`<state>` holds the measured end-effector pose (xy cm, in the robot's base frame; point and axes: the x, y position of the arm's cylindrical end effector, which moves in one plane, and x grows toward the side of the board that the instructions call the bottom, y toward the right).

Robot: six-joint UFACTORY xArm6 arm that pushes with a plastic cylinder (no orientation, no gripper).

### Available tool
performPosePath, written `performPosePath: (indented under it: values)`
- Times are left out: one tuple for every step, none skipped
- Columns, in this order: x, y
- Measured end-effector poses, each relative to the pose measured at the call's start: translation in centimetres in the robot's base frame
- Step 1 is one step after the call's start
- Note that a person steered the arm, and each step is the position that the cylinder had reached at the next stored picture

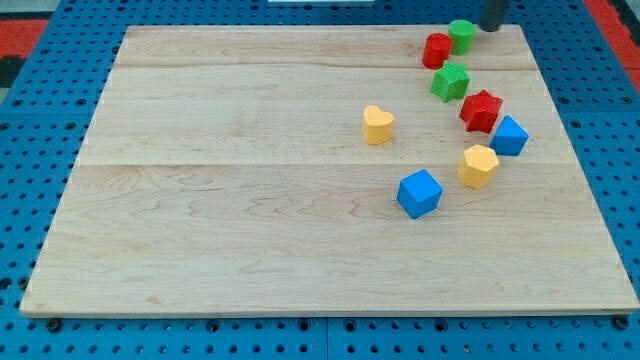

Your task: Push the green circle towards bottom left

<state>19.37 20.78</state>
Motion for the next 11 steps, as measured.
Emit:
performPosePath:
  values:
    - [0.1,-6.1]
    - [-0.1,-6.8]
    - [-0.1,-3.4]
    - [2.7,0.8]
    - [2.5,-5.9]
    - [2.5,-10.3]
    - [3.3,-10.1]
    - [5.1,-14.5]
    - [8.0,-15.2]
    - [3.9,-10.1]
    - [1.7,-2.8]
